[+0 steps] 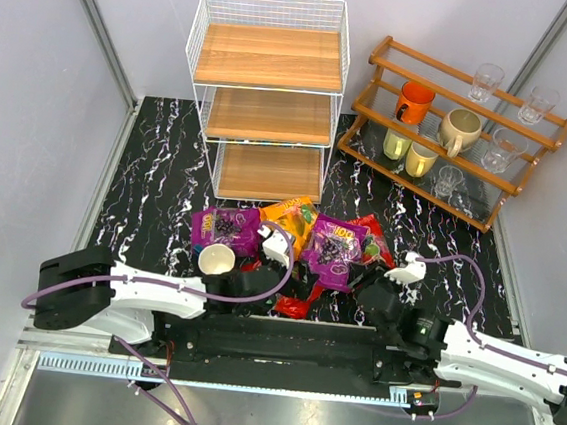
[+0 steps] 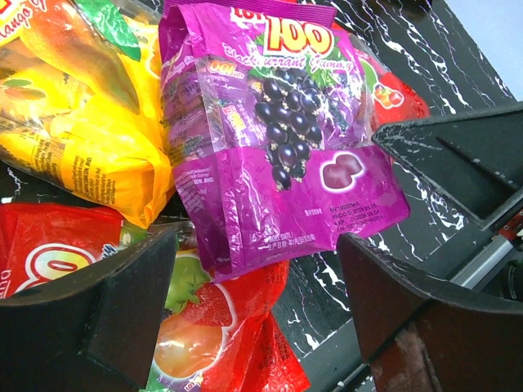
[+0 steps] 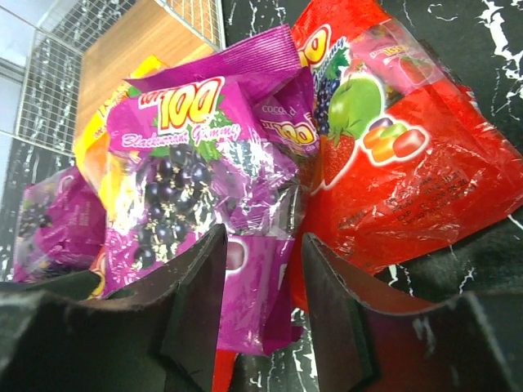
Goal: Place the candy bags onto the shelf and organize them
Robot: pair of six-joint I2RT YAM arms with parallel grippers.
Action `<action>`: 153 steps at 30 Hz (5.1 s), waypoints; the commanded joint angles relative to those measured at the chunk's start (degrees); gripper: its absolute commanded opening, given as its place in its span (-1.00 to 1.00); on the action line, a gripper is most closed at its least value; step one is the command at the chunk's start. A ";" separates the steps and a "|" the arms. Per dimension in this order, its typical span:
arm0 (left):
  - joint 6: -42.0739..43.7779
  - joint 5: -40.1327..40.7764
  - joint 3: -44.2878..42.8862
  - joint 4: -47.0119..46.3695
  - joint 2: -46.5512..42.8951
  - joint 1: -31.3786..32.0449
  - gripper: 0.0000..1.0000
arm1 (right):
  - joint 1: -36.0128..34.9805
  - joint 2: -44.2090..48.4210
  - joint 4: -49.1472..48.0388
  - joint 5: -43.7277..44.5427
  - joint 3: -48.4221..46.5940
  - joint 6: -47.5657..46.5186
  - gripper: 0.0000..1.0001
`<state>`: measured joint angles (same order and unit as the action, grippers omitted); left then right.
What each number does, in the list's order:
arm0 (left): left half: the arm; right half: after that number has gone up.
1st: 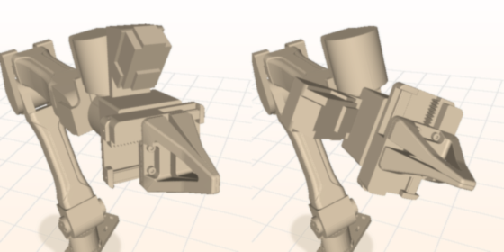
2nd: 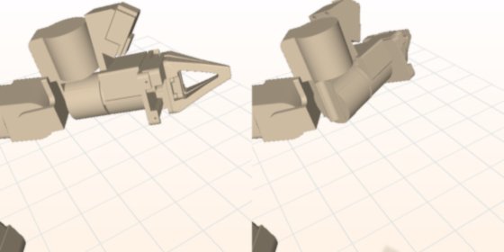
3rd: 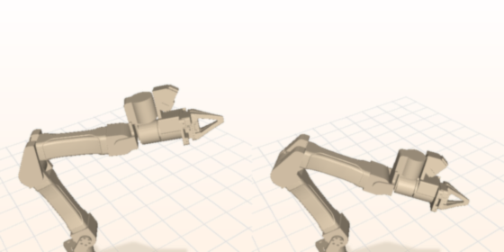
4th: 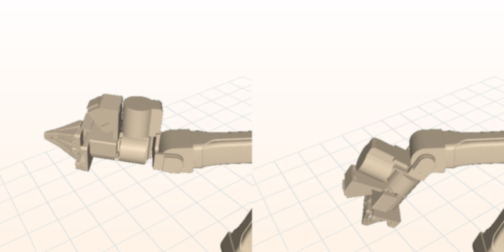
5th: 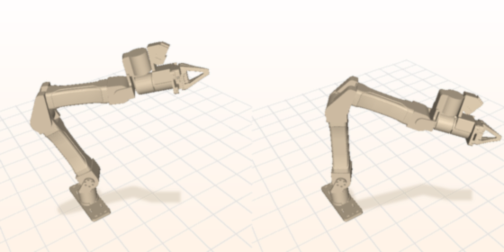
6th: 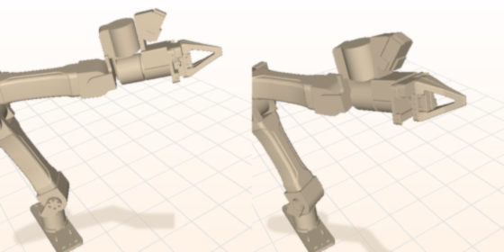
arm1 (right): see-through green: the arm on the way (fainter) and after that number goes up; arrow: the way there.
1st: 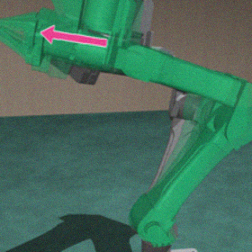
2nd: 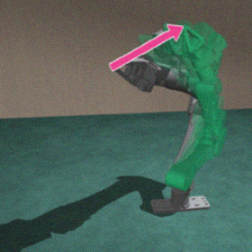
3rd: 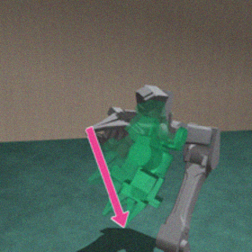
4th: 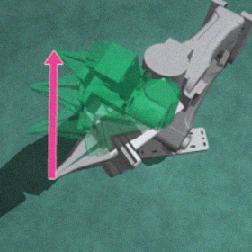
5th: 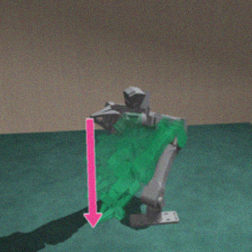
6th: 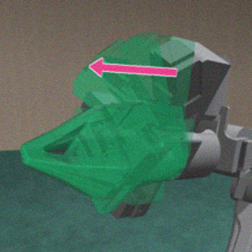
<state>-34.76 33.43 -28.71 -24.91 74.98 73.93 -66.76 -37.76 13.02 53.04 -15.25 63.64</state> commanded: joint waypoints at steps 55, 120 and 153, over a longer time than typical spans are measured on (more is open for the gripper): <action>-0.39 -5.83 -3.46 -9.46 6.93 -1.33 0.53 | -0.65 0.49 0.78 -4.70 -1.63 -2.82 -1.00; 25.45 -43.35 -85.81 37.21 10.71 -56.96 -1.00 | 27.82 -81.85 10.01 -53.12 -140.91 -53.62 -1.00; 24.22 -43.71 -92.14 36.33 8.69 -65.67 0.54 | 28.53 -89.94 1.76 -55.41 -138.91 -43.78 -1.00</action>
<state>-10.00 -11.11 -118.98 14.24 85.54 8.82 -38.04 -126.13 19.07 -3.60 -153.36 17.08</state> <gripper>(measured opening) 0.766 0.009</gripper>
